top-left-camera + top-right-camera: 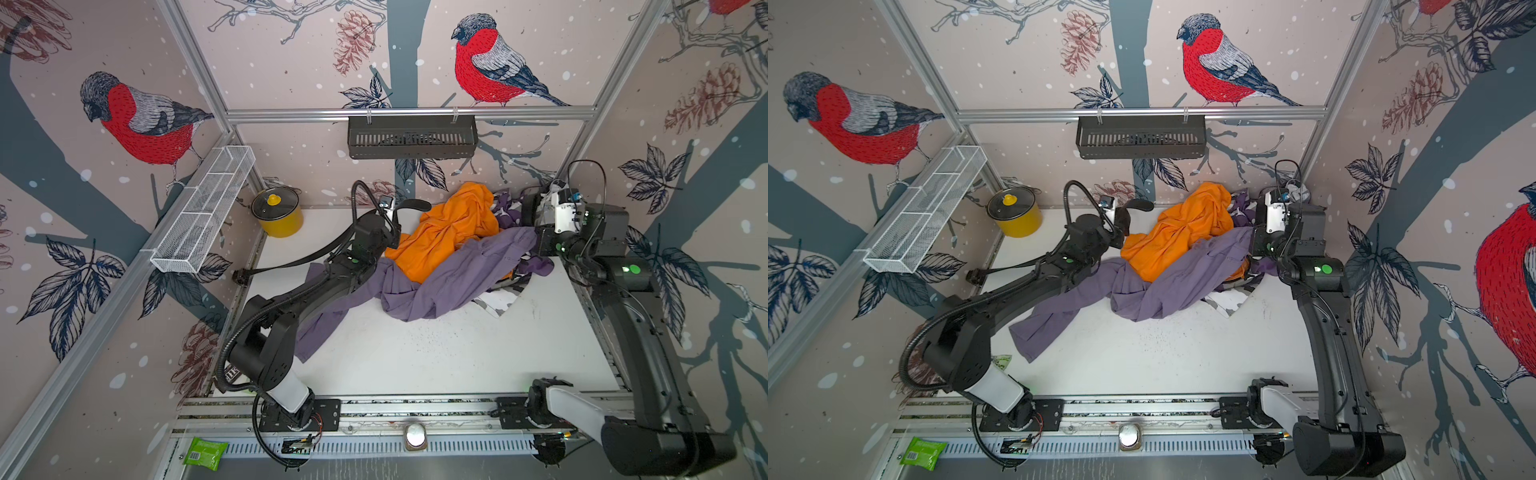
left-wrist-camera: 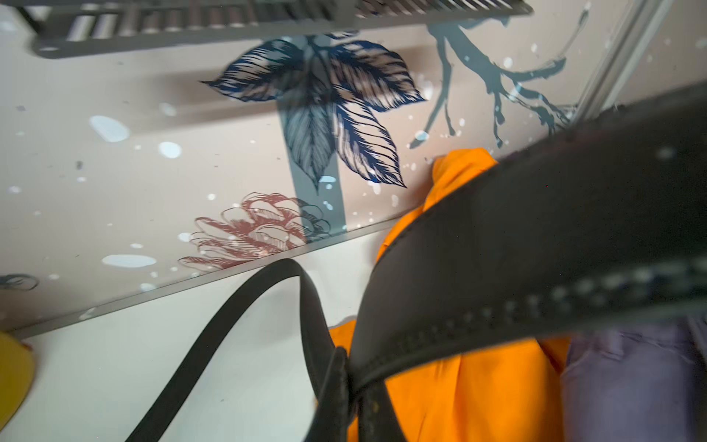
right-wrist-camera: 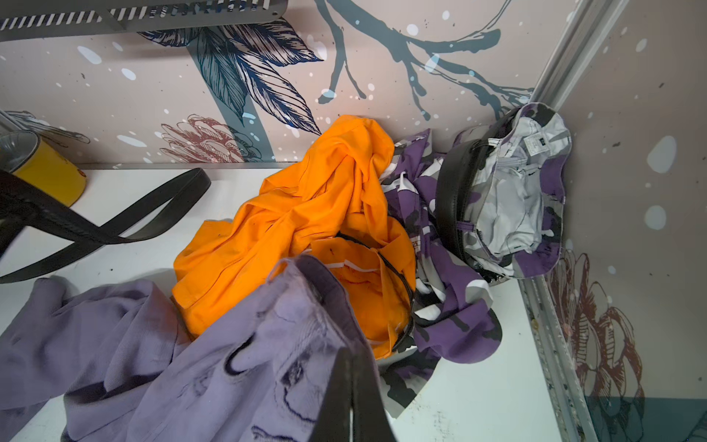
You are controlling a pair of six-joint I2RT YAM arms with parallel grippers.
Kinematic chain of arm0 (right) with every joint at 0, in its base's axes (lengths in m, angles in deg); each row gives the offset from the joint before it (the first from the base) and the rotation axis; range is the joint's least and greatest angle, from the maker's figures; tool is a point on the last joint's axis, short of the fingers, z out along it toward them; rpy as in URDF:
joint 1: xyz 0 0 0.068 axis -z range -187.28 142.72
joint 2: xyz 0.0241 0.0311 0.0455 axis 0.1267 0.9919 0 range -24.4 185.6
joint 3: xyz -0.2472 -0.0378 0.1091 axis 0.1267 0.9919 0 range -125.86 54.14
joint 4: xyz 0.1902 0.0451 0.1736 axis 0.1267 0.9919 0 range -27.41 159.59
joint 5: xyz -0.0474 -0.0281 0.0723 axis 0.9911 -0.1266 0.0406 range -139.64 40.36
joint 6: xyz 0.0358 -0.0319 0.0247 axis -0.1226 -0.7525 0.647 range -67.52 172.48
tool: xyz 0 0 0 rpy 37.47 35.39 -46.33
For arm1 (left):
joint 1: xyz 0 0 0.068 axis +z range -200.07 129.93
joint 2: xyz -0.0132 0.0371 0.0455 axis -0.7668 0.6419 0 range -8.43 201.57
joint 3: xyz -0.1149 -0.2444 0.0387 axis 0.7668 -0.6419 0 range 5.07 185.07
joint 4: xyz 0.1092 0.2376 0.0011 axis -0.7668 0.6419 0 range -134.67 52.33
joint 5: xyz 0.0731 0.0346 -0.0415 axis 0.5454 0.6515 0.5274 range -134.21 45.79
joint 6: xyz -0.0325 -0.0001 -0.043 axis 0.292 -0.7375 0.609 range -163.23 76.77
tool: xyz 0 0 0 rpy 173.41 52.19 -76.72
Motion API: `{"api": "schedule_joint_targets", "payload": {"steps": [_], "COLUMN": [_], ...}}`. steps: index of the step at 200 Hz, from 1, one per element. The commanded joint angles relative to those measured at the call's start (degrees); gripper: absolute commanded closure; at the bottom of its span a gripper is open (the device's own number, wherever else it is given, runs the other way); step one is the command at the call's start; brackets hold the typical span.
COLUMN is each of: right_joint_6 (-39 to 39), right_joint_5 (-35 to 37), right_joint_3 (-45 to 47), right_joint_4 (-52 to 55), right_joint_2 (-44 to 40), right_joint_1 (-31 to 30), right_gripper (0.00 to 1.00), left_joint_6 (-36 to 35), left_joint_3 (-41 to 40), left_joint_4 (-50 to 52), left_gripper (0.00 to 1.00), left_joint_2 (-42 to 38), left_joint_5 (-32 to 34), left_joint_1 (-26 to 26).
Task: Remove the belt from the trousers
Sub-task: Remove the belt from the trousers, then place the belt at the center of the board.
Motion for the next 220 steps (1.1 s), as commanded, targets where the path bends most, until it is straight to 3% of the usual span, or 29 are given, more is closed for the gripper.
{"api": "schedule_joint_targets", "payload": {"steps": [1,50,98,118,132,152,185,220], "right_joint_6": [0.6,1.0,1.5,1.8,1.9,2.4,2.2,2.1], "right_joint_5": [-0.8,-2.1,-2.7,-3.1,-3.7,-4.2,-3.7,-4.7], "right_joint_3": [0.2,0.5,0.0,-0.2,-0.4,-1.4,-4.1,-5.6], "right_joint_4": [-2.8,-4.0,-5.0,-5.3,-6.3,-7.7,-8.7,-10.0], "right_joint_2": [-0.3,0.7,2.3,3.7,5.0,7.6,13.1,16.3], "right_joint_1": [0.1,-3.6,-7.8,-10.9,-13.5,-17.6,-22.6,-24.9], "right_gripper": [1.0,1.0,1.0,1.0,1.0,1.0,1.0,1.0], "left_joint_6": [4.4,14.1,26.0,30.2,31.8,34.6,36.6,28.6], "left_joint_3": [-1.7,-1.5,-4.1,-4.8,-3.6,-3.5,-8.9,-9.4], "left_joint_4": [1.5,15.0,18.0,18.7,21.9,26.2,27.2,25.9], "left_gripper": [1.0,1.0,1.0,0.8,0.43,0.01,0.0,0.0], "left_joint_2": [-3.4,-1.0,2.8,4.1,5.4,4.5,-3.0,-3.5], "left_joint_5": [1.2,6.4,4.4,3.0,4.9,8.2,15.1,15.4], "left_joint_1": [4.9,16.6,26.9,29.8,30.0,29.9,29.9,30.1]}}
